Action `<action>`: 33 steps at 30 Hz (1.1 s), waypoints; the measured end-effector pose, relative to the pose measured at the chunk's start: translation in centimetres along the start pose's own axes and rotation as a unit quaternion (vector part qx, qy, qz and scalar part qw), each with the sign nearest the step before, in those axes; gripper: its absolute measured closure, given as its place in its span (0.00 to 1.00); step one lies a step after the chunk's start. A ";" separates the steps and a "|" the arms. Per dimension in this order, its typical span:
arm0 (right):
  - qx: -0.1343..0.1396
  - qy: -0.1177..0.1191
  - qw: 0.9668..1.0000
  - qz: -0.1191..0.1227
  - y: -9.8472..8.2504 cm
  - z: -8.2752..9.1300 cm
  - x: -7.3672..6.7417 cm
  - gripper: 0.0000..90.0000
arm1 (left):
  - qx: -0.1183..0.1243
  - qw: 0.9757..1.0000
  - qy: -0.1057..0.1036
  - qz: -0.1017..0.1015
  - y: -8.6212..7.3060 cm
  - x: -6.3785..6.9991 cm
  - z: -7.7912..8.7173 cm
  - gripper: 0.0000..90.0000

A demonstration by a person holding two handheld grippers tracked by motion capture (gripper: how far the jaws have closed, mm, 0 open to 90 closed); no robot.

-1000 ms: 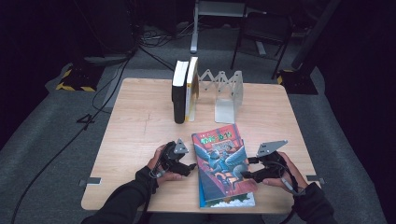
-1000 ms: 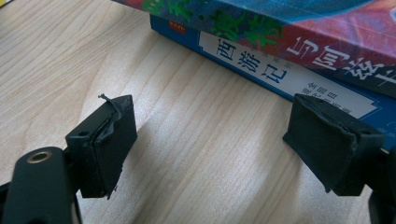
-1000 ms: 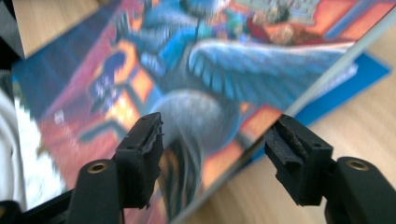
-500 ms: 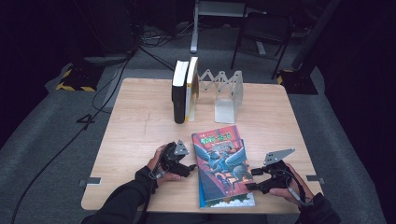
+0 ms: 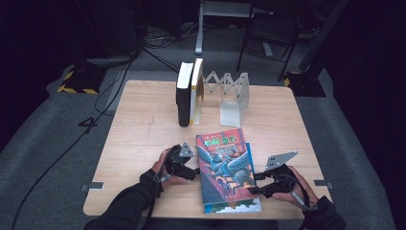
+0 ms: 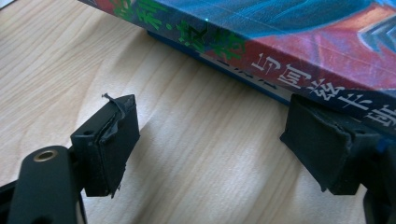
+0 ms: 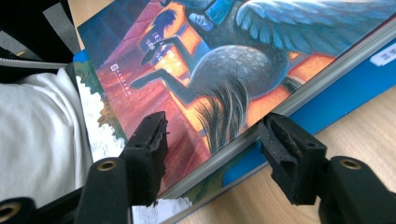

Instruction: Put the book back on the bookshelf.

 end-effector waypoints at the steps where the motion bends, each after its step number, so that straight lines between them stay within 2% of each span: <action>1: 0.000 -0.002 1.000 0.002 0.1 0.0 0.0 0.46 | 0.000 1.000 0.000 0.000 0.0 -0.1 0.0 0.21; 4: 0.003 -0.009 1.000 0.012 0.3 0.1 -0.1 0.48 | 0.001 1.000 0.000 0.003 0.0 -0.1 0.0 0.21; 6: 0.024 -0.006 1.000 0.016 1.0 0.3 -0.1 0.49 | 0.001 1.000 -0.001 0.003 0.0 -0.1 0.0 0.21; 10: 0.015 -0.009 1.000 0.014 1.3 -0.3 0.3 0.47 | 0.001 1.000 0.000 0.002 0.0 -0.1 0.0 0.21; 11: 0.024 -0.004 1.000 0.004 1.7 -0.6 0.7 0.47 | 0.001 1.000 -0.001 0.002 0.0 -0.1 0.0 0.21; 16: 0.034 0.004 0.999 -0.016 2.8 -1.4 1.7 0.47 | 0.000 1.000 0.000 0.000 0.0 -0.2 0.0 0.21; 19: 0.042 0.004 0.999 -0.018 3.8 -2.0 2.4 0.47 | 0.002 1.000 0.005 0.000 0.0 -0.3 0.0 0.21; 21: 0.046 0.005 0.999 -0.017 4.5 -2.5 2.8 0.48 | 0.006 1.000 0.015 0.004 0.1 -0.6 0.0 0.27; 22: 0.045 0.006 0.999 -0.015 4.9 -2.8 3.0 0.50 | 0.006 1.000 0.018 0.004 0.1 -0.8 0.0 0.27; 24: 0.047 0.012 0.999 -0.011 5.6 -3.2 3.1 0.62 | 0.004 1.000 0.017 0.009 0.1 -1.1 0.0 0.28; 26: 0.050 0.018 0.999 -0.004 6.0 -3.4 3.0 0.69 | 0.004 1.000 0.022 0.019 0.0 -1.6 0.0 0.29; 30: 0.060 0.023 0.998 0.002 6.3 -3.2 2.9 0.77 | 0.004 0.999 0.029 0.031 0.0 -2.6 -0.1 0.29; 33: 0.070 0.019 0.997 0.009 6.2 -3.1 2.6 0.79 | 0.003 0.999 0.034 0.034 0.1 -3.1 -0.3 0.29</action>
Point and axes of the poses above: each handheld gripper's, and its own axes: z roughly backward along the jaws, y roughly out of its top, x roughly to its right, the point moved 7 cm from there along -z, roughly forward along the jaws, and after that the axes turned 6 degrees about -z, right-handed, at the moved point
